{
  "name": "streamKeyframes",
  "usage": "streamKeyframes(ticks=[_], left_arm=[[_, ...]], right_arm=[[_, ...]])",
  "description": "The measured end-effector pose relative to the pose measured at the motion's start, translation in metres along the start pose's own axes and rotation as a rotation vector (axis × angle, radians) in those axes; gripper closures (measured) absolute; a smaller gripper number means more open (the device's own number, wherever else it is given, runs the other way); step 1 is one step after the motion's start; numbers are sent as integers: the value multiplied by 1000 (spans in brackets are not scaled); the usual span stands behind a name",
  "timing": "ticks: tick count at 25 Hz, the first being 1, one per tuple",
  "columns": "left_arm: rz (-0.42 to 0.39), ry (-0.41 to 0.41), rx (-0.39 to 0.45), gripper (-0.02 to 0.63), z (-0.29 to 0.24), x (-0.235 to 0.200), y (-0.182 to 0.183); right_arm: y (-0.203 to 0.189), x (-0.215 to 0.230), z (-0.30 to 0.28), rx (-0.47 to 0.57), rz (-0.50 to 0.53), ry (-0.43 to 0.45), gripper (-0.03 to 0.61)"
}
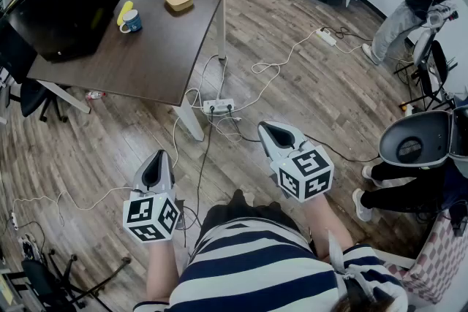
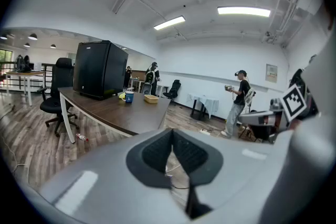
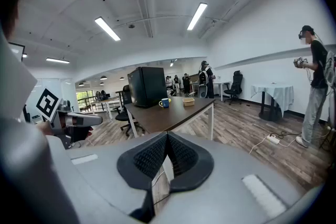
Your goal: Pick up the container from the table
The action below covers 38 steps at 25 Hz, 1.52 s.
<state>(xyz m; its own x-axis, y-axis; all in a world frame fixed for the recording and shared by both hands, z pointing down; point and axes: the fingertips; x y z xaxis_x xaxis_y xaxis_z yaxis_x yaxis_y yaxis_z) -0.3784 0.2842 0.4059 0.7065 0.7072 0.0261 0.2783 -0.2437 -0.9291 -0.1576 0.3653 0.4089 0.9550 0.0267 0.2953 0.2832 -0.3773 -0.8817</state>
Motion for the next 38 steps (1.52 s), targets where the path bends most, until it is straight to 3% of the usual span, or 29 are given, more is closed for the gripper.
streamKeyframes(ticks=[15,26,38], left_arm=[[-20,-2,-2,614,-33,17,9],[-10,-1,12,614,-64,36,24],[-17,-19,5,614,-94,56,21]], right_arm=[[0,34,-14,-25,-45,27,581],[6,56,-31,-54,-47,105,581],[-10,83,-51,-108,-58,134,581]])
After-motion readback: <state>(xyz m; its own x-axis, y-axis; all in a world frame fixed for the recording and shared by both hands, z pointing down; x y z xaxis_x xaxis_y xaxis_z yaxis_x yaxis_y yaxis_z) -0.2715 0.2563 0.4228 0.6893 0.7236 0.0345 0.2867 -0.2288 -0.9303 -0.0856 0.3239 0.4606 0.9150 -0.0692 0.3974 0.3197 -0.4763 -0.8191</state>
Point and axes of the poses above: the fingertips, and each gripper's own axes: z backward along the fingers, x to its right, y out of its top, and after that the axes turned 11 degrees about -z, right-handed
